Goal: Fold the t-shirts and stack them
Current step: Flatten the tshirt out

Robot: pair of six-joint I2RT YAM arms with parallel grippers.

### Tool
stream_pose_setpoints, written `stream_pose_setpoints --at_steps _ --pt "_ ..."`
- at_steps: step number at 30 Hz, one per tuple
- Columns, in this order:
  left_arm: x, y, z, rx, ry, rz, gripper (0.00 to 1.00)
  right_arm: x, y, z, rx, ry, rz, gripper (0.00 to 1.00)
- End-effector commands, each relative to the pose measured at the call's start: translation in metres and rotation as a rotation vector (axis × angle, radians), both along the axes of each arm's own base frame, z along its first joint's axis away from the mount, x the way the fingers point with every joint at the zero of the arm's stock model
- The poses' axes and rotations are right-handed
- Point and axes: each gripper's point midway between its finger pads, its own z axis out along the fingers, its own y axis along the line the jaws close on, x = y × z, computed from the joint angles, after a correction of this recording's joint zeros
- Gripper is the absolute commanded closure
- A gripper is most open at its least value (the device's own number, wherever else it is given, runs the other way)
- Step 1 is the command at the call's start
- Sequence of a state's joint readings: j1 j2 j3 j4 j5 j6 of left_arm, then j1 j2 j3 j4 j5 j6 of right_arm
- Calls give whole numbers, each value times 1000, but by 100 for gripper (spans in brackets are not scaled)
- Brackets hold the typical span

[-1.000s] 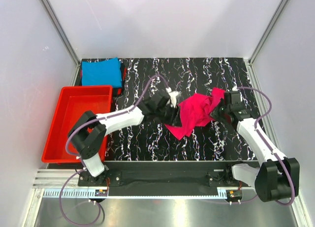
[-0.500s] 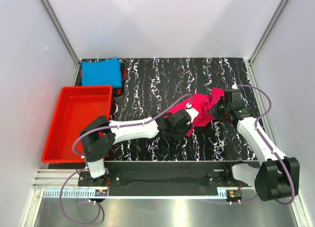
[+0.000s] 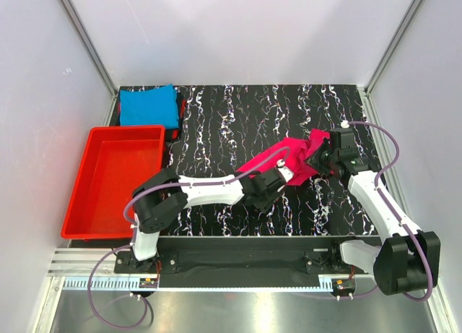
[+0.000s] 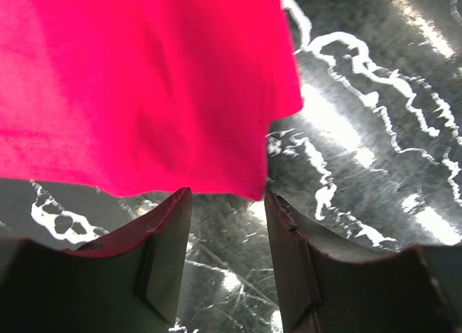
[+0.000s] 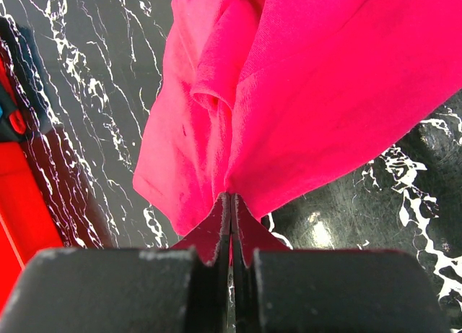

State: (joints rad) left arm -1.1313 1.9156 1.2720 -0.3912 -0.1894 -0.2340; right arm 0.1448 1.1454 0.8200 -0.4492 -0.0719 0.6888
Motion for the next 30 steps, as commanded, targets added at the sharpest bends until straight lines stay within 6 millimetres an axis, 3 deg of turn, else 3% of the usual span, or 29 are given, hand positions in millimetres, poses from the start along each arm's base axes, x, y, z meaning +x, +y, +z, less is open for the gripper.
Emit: stream_pose_setpoints --at_steps 1,3,7,10,11,13,14,15,16,18,19,20,21,22,24,25,28,30 --pt "8 -28 19 -74 -54 -7 49 10 3 26 7 -81 18 100" --pt "9 -29 13 -55 -46 -3 50 11 4 26 8 -79 19 100" --pt "10 -31 6 -47 -42 -6 61 10 5 29 19 -86 20 100" --pt "10 -30 5 -35 -41 -10 94 9 2 25 3 -78 13 100" --pt "13 -27 10 -32 -61 8 100 7 0 24 -5 -69 9 100" --pt "18 -15 20 -15 -82 51 100 7 -5 25 -33 -65 0 100" --pt "26 -8 43 -34 -129 90 100 6 -7 27 -40 -61 -1 100" --pt "28 3 53 -21 -133 116 100 5 -7 29 -47 -60 4 100" --pt "38 12 85 -70 -161 155 100 3 -8 32 -51 -64 5 100" --pt "46 37 113 -78 -176 204 100 -7 -13 24 -74 -12 -6 100" --pt "59 55 126 -95 -183 254 100 -11 -14 19 -81 18 -6 100" --pt "57 72 147 -134 -171 268 100 -20 -14 10 -85 65 1 100" --pt "74 96 154 -155 -155 344 100 -26 -11 6 -67 89 17 100" --pt "69 109 164 -207 -113 346 100 -37 -10 -4 -58 117 21 100" --pt "80 144 163 -210 -78 417 100 -53 -9 -5 -27 113 3 100" --pt "76 156 162 -211 -72 427 100 -65 -10 -18 -18 143 -7 100" --pt "70 182 149 -150 -62 449 100 -91 -11 -26 36 160 -64 100" --pt "66 189 140 -129 -34 459 100 -103 -11 -24 68 150 -91 100"
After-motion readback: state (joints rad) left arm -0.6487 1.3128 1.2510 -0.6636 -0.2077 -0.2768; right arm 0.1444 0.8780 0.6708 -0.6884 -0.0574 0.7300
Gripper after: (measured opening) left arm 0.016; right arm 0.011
